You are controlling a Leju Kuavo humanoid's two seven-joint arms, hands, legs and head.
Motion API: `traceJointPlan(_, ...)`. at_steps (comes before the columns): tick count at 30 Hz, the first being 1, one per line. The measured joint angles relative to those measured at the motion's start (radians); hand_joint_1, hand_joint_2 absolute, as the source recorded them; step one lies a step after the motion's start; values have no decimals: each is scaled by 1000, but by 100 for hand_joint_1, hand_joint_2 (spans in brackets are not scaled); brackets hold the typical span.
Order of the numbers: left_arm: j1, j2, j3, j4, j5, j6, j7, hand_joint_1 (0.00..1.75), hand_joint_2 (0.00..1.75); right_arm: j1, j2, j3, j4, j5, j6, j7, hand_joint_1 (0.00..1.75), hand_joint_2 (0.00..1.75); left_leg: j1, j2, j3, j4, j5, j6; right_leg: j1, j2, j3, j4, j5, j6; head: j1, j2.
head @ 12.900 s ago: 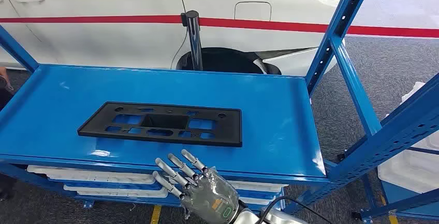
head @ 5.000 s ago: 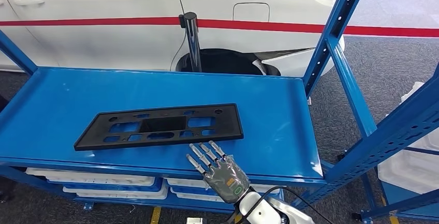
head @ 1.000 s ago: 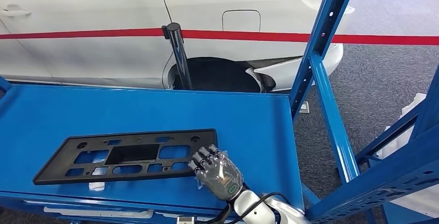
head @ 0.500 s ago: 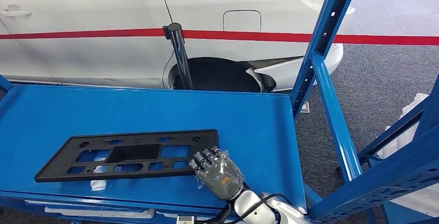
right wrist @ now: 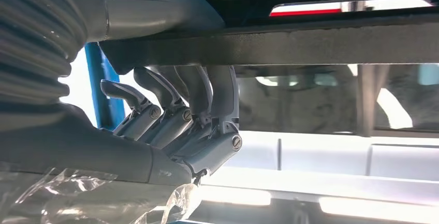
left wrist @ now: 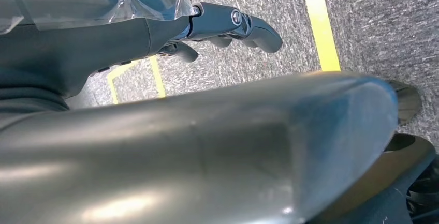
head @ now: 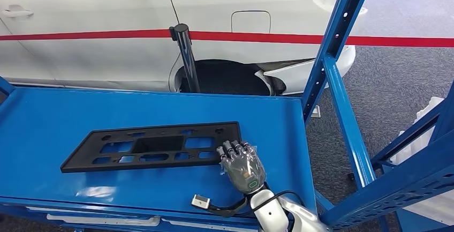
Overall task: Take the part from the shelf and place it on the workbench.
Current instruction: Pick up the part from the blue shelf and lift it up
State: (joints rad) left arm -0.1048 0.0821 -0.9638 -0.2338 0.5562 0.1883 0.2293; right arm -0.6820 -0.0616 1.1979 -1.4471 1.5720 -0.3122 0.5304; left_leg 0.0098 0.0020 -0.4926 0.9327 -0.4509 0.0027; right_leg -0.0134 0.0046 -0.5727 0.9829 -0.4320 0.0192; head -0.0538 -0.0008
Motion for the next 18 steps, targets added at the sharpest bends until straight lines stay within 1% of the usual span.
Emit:
traceJointPlan(6,0,0,-2,0,2,0,-6,0,0,-3,-9,-8,4,2,15,33,175,175,0,0,0,0,0,0,0,0,0,0,0,0,0,0)
traceJointPlan(14,0,0,-4,0,2,-2,-6,0,0,-3,-14,-18,9,2,19,45,175,175,0,0,1,0,0,0,0,0,1,0,0,0,0,0)
traceJointPlan(15,0,0,-6,0,2,-5,-2,0,0,-1,-18,-26,11,2,16,43,131,131,0,0,1,0,0,0,0,0,1,0,0,0,0,0)
traceJointPlan(18,0,1,-16,0,-1,-12,17,0,0,9,-22,-39,17,0,-80,-50,0,0,-1,0,1,0,0,0,0,0,2,0,0,0,0,0)
